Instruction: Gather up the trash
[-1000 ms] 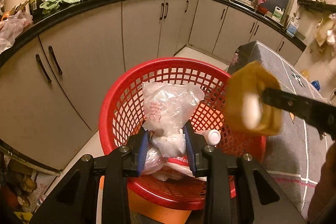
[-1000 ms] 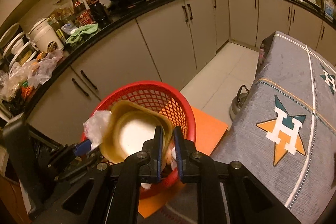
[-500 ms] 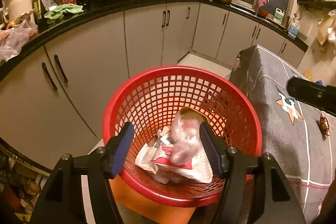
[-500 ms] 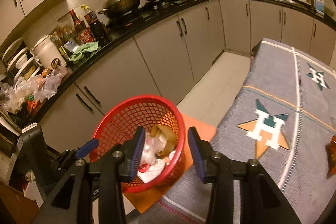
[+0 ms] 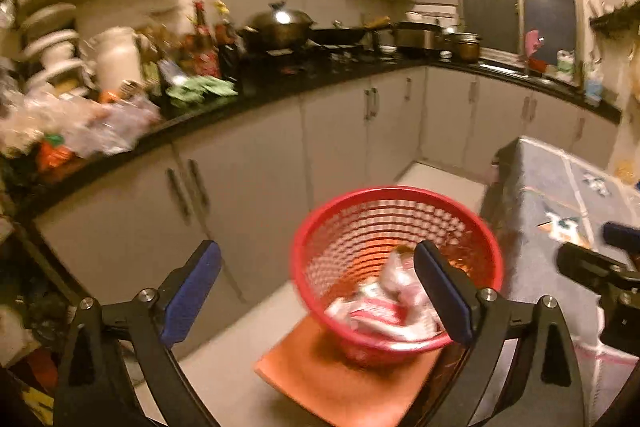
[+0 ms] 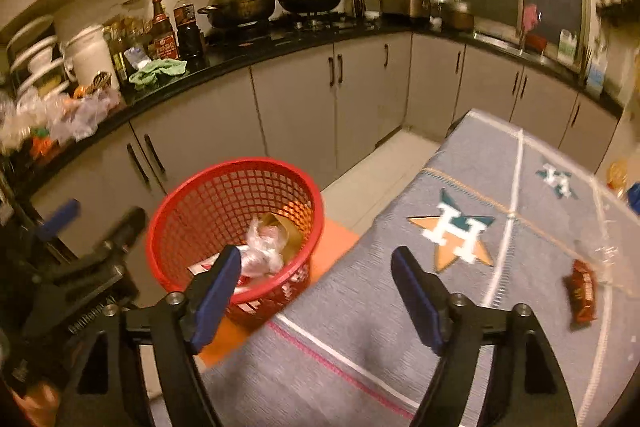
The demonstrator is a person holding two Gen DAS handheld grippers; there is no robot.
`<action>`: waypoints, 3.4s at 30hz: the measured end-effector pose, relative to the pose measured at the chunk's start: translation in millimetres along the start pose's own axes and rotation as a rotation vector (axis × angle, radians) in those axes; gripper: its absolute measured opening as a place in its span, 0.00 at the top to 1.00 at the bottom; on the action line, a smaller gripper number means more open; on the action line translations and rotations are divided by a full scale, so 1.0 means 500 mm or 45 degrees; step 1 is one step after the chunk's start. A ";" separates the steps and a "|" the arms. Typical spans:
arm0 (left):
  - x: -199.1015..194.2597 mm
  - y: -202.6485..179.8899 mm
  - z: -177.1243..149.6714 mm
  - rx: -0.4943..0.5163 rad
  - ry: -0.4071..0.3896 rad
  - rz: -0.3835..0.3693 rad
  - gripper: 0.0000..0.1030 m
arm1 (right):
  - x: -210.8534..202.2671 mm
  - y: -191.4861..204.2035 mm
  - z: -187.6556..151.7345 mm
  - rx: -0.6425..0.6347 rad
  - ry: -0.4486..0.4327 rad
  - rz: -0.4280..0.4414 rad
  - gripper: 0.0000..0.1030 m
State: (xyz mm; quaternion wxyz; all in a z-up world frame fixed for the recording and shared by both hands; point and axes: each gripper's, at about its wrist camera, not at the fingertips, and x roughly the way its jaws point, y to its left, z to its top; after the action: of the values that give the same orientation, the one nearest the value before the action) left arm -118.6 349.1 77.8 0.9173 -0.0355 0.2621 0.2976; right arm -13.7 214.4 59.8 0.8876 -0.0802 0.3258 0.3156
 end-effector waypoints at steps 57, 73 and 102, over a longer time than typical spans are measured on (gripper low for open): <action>-0.233 -0.025 -0.146 0.037 -0.003 0.162 0.02 | -0.278 -0.059 -0.262 -0.034 -0.113 -0.173 0.01; -0.208 -0.048 -0.164 0.069 0.037 0.102 0.02 | -0.246 -0.079 -0.265 0.016 -0.064 -0.196 0.01; -0.204 -0.076 -0.174 0.115 0.039 0.046 0.02 | -0.233 -0.098 -0.273 0.054 -0.042 -0.218 0.01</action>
State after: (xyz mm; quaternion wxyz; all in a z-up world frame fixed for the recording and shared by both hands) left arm -207.2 245.0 51.0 0.9083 0.0061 0.2898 0.3015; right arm -124.4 69.3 24.2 0.9180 -0.0840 0.3098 0.2327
